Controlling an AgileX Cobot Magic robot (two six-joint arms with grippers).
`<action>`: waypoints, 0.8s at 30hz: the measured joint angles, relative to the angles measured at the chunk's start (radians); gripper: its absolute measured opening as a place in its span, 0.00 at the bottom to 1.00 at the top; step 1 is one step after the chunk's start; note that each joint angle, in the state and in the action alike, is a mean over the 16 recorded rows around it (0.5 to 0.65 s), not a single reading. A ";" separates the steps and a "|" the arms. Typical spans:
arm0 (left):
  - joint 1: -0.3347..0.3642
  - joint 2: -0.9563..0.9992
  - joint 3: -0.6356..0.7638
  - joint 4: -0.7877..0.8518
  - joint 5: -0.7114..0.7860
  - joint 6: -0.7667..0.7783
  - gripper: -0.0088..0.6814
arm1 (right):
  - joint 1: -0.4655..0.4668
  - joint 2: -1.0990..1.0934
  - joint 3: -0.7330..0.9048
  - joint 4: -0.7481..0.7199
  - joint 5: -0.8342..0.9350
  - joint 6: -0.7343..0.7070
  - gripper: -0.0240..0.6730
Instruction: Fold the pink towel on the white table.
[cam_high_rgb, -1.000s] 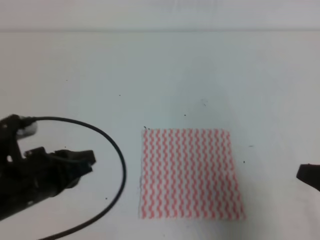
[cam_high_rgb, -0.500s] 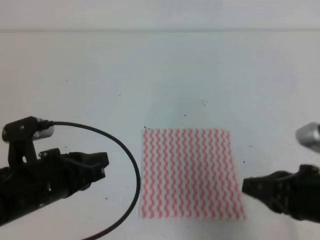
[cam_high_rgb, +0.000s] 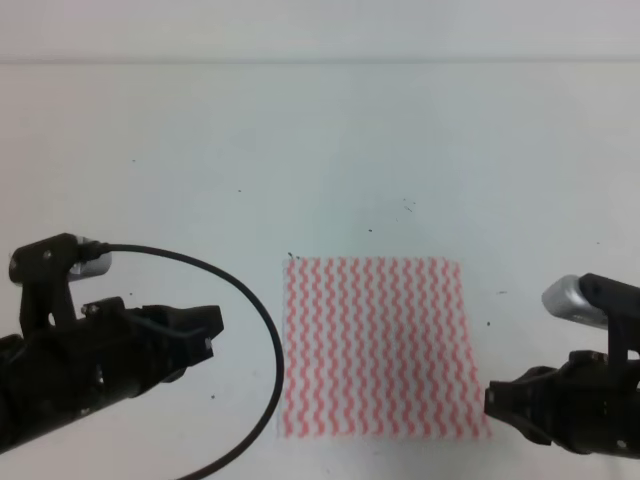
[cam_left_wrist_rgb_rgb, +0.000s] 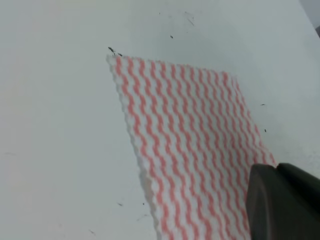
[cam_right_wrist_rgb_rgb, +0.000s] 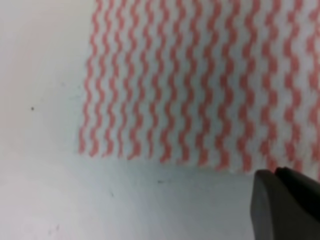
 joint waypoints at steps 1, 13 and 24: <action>0.000 0.000 0.000 0.002 0.000 0.000 0.00 | 0.000 0.008 0.000 -0.011 0.003 0.015 0.10; 0.000 0.001 0.000 0.008 -0.001 0.004 0.00 | 0.000 0.128 0.000 -0.027 0.017 0.128 0.36; 0.000 0.002 0.000 0.013 -0.002 0.005 0.00 | 0.000 0.225 0.000 -0.008 -0.033 0.149 0.39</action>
